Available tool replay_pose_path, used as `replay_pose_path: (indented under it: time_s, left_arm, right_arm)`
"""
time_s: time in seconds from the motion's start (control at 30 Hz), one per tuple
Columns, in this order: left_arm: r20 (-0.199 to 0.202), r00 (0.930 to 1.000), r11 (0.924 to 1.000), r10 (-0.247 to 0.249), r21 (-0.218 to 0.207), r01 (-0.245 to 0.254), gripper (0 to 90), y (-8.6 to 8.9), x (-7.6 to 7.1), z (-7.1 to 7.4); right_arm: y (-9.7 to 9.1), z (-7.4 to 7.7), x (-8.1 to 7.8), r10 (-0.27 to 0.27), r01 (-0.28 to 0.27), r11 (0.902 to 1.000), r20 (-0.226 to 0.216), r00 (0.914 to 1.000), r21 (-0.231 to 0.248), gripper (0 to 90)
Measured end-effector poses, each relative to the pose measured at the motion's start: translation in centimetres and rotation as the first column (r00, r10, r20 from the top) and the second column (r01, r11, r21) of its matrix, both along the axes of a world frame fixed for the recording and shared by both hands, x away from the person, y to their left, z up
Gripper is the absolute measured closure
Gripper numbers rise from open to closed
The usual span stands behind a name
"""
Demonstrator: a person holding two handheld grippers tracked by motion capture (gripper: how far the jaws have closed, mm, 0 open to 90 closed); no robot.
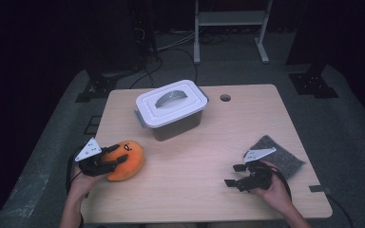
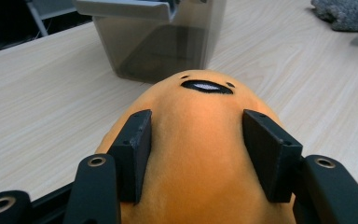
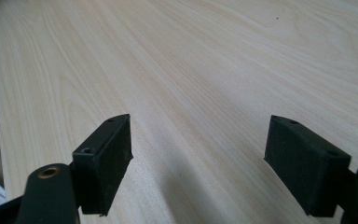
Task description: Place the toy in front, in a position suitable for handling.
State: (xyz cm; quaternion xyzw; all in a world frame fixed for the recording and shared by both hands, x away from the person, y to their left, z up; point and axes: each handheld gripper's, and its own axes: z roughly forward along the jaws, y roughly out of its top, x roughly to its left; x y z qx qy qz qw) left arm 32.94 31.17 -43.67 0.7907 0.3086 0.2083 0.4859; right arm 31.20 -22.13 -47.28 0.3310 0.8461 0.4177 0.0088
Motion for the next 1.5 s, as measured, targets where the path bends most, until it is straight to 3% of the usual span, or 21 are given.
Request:
replay_pose_path:
  time_s: [0.13, 0.27, 0.4, 0.57, 0.87, 1.07, 1.5]
  left_arm:
    - [-0.004, 1.0, 0.9999, 0.008, -0.007, -0.008, 44.3, 0.0, 0.1, 0.0]
    - [0.004, 0.9998, 0.9996, 0.022, 0.016, -0.022, 47.2, -0.2, 0.0, 0.2]
    - [0.037, 0.9993, 0.9985, 0.012, 0.054, -0.014, 52.3, -0.5, -0.4, 0.6]
    - [0.035, 0.9994, 0.9991, 0.003, 0.042, -0.004, 58.4, -0.5, -0.5, 0.8]
    - [0.037, 0.9993, 0.9993, -0.003, 0.038, 0.002, 61.0, -0.4, -0.9, 1.8]
    - [0.054, 0.9973, 0.9988, -0.049, 0.005, 0.049, 61.1, -0.7, -1.5, 2.9]
    - [0.062, 0.9829, 0.9847, -0.174, 0.027, 0.172, 62.9, -4.0, -2.2, 4.8]
  right_arm:
    - [0.0, 0.0, 0.0, 0.0, 0.0, 1.0, -0.001, 1.0, 0.001, 21.7]
    - [0.0, 0.0, 0.0, 0.001, -0.001, 1.0, -0.001, 1.0, 0.002, 21.6]
    - [-0.1, 0.0, 0.0, 0.001, -0.001, 1.0, -0.001, 1.0, 0.006, 21.7]
    - [-0.1, 0.0, 0.0, 0.002, -0.002, 1.0, 0.0, 1.0, 0.008, 21.6]
    - [-0.1, 0.1, 0.0, 0.003, -0.003, 1.0, 0.002, 1.0, 0.009, 21.7]
    - [-0.3, 0.2, 0.0, 0.001, -0.001, 1.0, 0.006, 1.0, 0.01, 21.7]
    - [-0.3, 0.3, 0.0, 0.002, -0.002, 1.0, 0.012, 0.9999, 0.005, 21.7]
